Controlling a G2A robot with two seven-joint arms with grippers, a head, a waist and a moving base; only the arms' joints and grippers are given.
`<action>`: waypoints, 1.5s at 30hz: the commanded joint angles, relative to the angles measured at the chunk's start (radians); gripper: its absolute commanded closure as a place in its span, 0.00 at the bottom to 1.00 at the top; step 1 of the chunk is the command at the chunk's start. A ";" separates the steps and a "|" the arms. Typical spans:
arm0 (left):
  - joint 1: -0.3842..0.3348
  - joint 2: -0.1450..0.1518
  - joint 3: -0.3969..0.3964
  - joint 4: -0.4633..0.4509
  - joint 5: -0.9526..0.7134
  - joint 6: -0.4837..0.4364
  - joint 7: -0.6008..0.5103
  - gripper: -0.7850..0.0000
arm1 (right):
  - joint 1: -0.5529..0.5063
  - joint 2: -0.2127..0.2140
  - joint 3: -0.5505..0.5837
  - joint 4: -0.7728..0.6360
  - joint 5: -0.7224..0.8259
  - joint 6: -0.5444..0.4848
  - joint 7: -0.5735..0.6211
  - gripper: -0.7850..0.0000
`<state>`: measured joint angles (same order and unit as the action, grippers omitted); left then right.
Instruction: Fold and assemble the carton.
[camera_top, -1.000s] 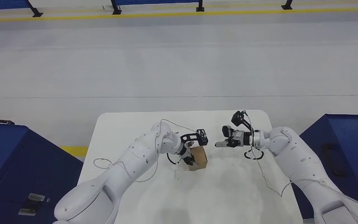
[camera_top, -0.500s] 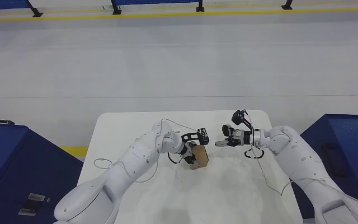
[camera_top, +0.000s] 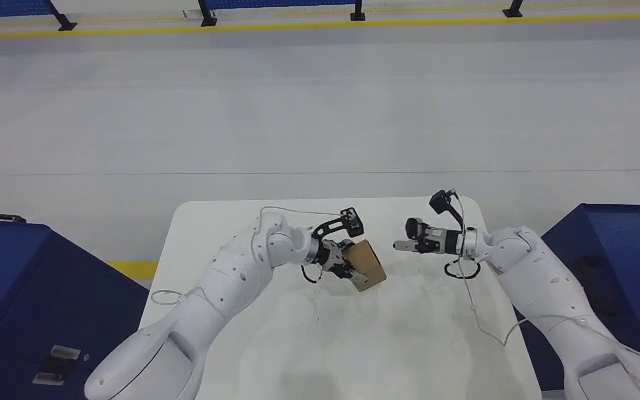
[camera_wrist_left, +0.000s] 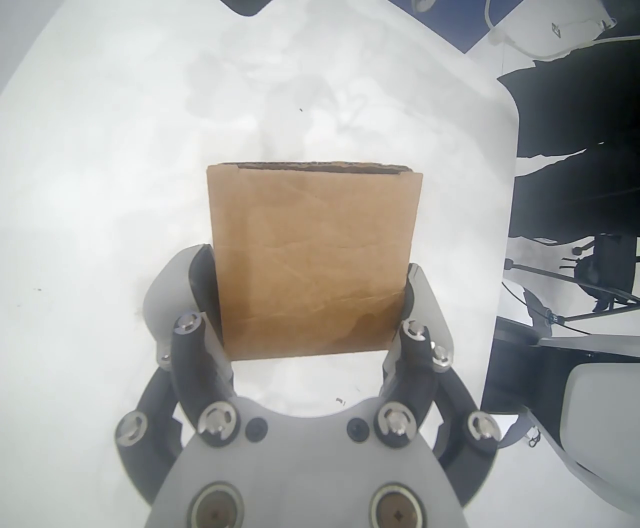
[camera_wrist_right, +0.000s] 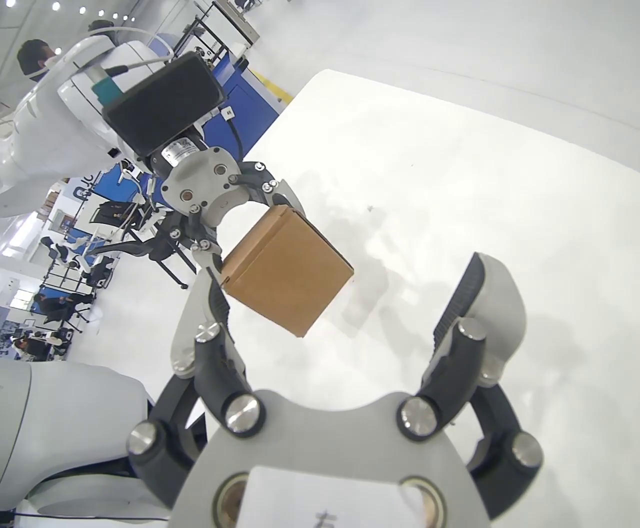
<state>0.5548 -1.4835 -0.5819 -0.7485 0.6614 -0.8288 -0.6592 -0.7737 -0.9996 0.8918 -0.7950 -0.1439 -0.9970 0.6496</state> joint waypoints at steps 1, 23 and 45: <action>0.010 0.000 -0.003 -0.001 -0.013 0.005 0.007 1.00 | -0.011 0.003 0.006 -0.003 0.073 0.001 0.030 0.00; 0.009 0.021 0.084 0.179 -1.246 0.360 -0.693 1.00 | 0.042 0.045 -0.114 -0.056 0.598 0.231 0.405 0.00; -0.112 -0.080 0.154 0.503 -1.034 0.389 -0.567 0.00 | 0.084 0.053 -0.216 -0.036 0.655 0.220 0.394 0.00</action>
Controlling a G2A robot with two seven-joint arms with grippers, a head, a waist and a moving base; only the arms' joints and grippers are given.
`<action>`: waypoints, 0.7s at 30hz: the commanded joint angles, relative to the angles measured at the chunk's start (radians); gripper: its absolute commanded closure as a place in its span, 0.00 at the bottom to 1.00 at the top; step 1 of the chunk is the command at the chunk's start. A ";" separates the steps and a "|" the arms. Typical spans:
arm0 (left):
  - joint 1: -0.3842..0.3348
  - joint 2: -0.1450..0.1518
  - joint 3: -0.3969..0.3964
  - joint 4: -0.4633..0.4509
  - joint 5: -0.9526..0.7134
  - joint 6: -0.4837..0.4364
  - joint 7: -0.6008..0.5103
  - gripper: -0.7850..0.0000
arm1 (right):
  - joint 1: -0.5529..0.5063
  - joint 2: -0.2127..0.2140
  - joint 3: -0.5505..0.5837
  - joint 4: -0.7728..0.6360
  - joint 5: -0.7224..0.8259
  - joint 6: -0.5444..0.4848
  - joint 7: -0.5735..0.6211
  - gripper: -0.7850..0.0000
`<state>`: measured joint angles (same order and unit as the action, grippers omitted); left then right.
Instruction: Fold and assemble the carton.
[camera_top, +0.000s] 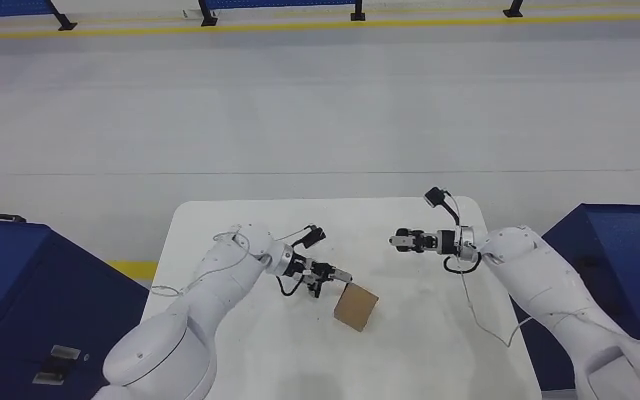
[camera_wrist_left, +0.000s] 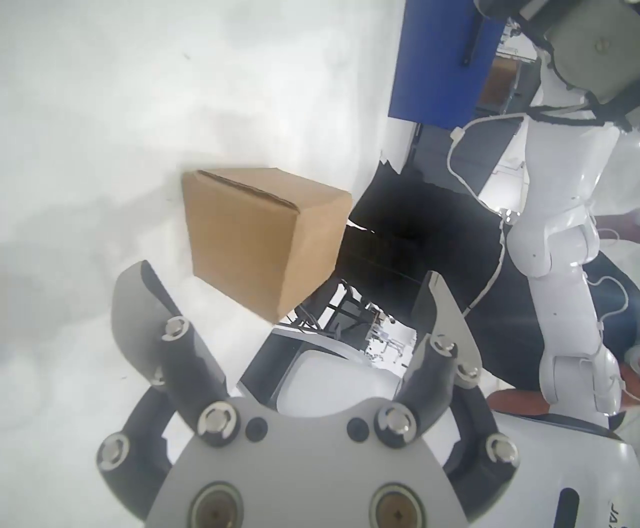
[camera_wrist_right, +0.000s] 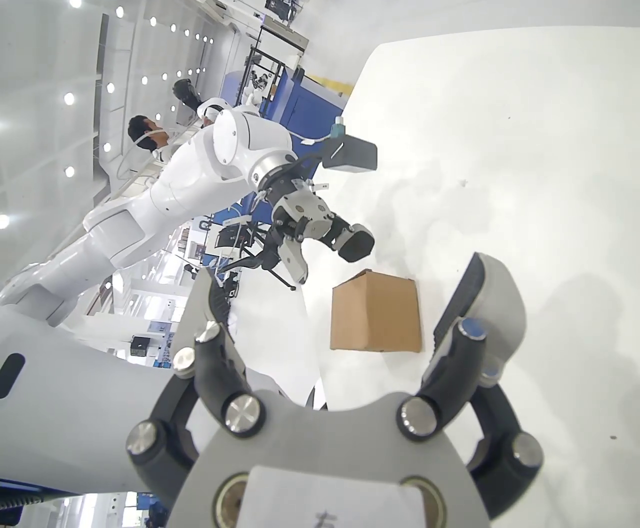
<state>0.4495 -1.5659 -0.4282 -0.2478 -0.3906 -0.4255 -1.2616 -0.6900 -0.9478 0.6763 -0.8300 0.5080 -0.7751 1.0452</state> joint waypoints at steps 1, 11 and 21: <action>-0.017 0.006 0.001 0.001 0.041 -0.045 0.079 0.00 | -0.002 0.003 -0.004 -0.009 0.013 -0.001 -0.001 0.00; 0.011 0.052 0.070 -0.274 0.578 -0.570 0.641 1.00 | -0.027 0.004 0.008 -0.026 -0.017 0.047 -0.111 0.00; 0.080 0.101 0.060 -0.501 0.978 -0.587 0.996 1.00 | -0.051 0.004 0.032 -0.034 0.007 0.089 -0.143 0.00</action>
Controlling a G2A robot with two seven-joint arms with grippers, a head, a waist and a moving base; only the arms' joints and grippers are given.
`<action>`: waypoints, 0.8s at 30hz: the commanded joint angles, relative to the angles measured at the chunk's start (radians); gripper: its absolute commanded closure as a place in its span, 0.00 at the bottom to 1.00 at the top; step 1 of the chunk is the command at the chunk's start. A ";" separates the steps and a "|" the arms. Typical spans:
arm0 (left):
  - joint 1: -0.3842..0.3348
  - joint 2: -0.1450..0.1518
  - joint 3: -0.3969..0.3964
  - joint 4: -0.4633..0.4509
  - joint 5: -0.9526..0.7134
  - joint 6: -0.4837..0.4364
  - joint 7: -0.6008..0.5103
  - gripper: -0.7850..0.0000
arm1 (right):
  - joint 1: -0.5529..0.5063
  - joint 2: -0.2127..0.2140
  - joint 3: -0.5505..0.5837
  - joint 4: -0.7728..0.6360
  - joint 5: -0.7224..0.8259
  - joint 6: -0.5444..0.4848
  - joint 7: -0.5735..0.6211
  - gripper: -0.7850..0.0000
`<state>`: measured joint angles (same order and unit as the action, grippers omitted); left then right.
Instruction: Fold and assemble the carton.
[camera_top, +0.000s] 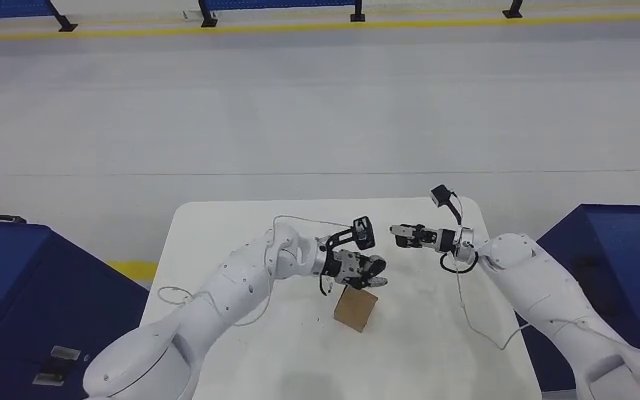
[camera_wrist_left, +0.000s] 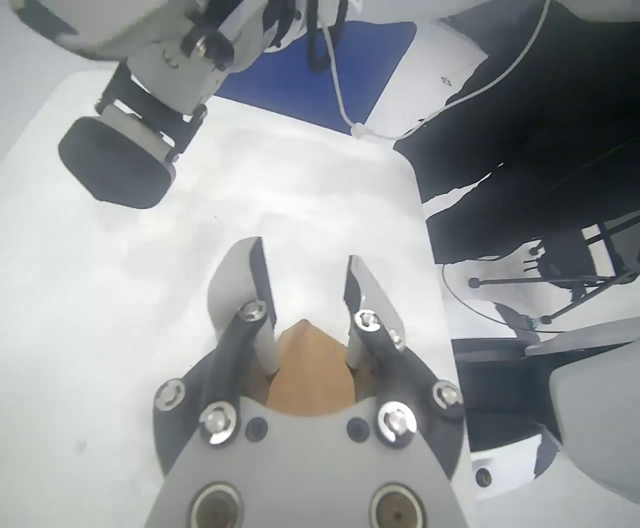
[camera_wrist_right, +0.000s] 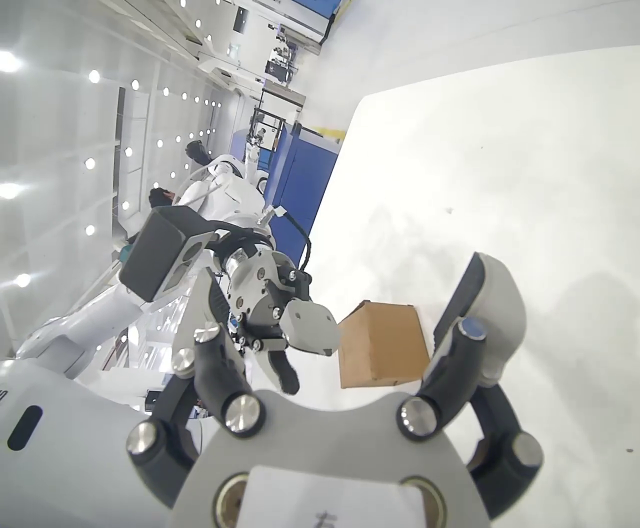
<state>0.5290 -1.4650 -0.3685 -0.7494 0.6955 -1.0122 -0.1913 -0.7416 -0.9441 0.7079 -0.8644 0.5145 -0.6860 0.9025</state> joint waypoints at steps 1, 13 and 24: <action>-0.004 0.000 0.002 -0.018 -0.081 0.004 -0.074 1.00 | -0.009 -0.001 0.004 -0.005 0.002 0.012 -0.023 0.00; 0.071 0.115 0.033 -0.276 0.364 0.000 0.195 1.00 | -0.031 0.009 0.077 -0.022 0.010 0.071 -0.061 0.00; 0.066 0.223 0.078 -0.304 0.510 0.000 0.469 1.00 | -0.031 0.009 0.077 -0.022 0.010 0.071 -0.061 0.00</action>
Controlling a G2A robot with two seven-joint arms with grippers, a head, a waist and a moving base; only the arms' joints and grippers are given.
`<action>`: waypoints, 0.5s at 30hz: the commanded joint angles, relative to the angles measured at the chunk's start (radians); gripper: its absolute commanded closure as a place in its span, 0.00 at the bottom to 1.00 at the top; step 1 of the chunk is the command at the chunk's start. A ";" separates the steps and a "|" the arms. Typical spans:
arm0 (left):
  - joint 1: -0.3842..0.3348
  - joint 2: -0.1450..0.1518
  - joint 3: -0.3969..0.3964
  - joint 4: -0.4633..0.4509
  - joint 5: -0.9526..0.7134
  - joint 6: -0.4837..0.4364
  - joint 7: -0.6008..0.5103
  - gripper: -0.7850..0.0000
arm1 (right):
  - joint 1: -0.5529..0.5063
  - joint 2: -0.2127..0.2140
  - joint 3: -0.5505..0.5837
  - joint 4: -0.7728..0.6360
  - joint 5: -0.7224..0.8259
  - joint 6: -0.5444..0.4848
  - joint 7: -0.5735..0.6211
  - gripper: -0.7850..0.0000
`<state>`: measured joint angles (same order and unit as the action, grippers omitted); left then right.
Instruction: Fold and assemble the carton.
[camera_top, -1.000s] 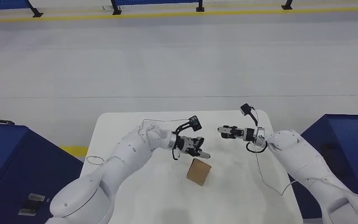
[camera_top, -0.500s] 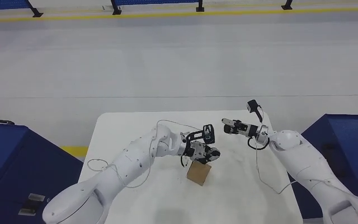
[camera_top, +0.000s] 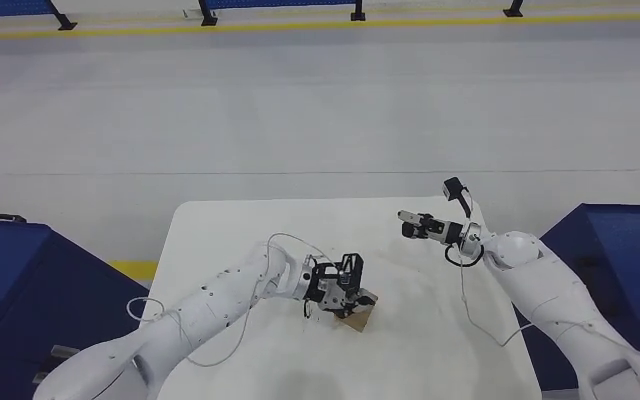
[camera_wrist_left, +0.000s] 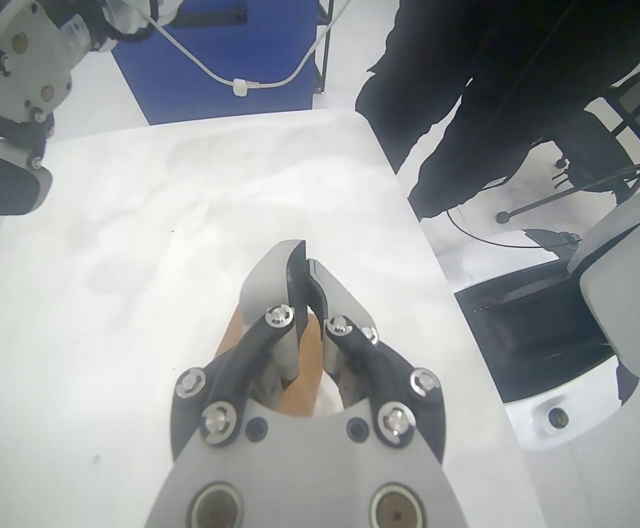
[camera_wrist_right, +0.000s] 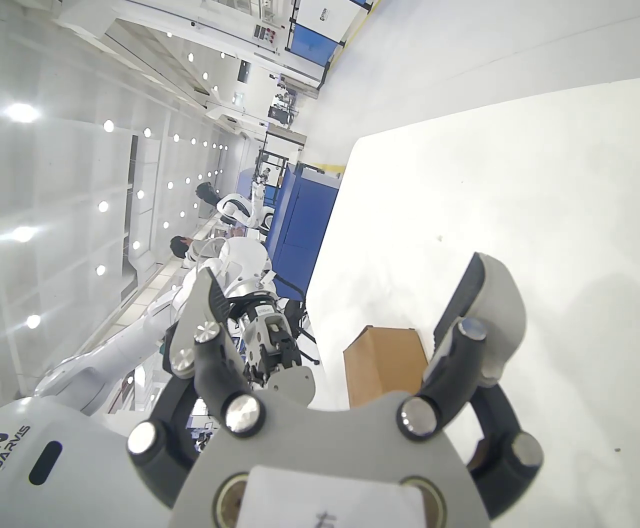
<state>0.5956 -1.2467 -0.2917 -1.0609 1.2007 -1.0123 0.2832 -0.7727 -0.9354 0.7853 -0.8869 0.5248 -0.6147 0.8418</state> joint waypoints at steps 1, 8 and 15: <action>-0.001 0.007 0.001 0.011 0.004 0.000 -0.015 1.00 | 0.000 0.000 0.000 0.000 0.000 0.000 0.000 0.00; 0.004 -0.007 0.002 0.032 -0.051 0.008 -0.071 1.00 | 0.000 0.000 0.000 0.000 0.000 0.000 0.000 0.00; 0.008 -0.037 -0.012 0.065 -0.084 0.027 -0.134 1.00 | 0.000 0.000 0.000 0.000 0.000 0.000 0.000 0.00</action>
<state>0.6032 -1.2784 -0.3058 -1.0010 1.1217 -0.9773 0.1664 -0.7727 -0.9354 0.7853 -0.8869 0.5248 -0.6147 0.8418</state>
